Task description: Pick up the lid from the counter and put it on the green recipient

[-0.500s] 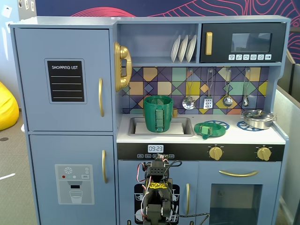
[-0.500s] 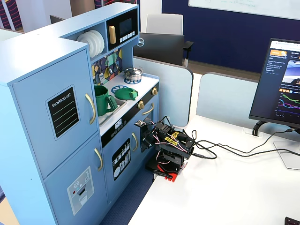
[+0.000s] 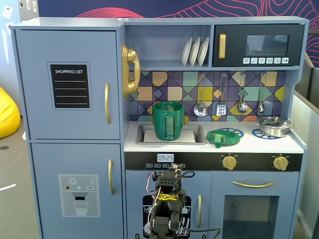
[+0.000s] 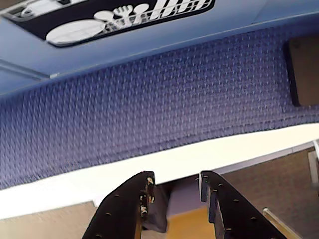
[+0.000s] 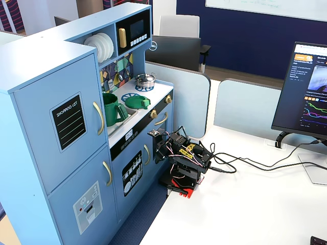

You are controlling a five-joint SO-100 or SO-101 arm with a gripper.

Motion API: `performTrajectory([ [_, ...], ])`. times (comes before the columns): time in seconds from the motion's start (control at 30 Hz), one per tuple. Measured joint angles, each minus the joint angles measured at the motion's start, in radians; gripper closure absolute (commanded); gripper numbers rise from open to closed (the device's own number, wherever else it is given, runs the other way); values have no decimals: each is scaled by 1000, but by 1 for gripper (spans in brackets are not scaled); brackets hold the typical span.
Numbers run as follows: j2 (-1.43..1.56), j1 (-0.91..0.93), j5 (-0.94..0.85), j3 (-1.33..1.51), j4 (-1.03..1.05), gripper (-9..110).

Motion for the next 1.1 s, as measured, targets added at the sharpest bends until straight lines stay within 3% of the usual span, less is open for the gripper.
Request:
performTrajectory([
  [0.2, -80, 166, -37, -80, -107, 99],
  [0.5, -382, 457, -61, -469, -624, 65],
  [0.73, -517, 557, -114, -489, -1144, 61],
  [1.1, -805, 514, -146, -626, -1359, 64],
])
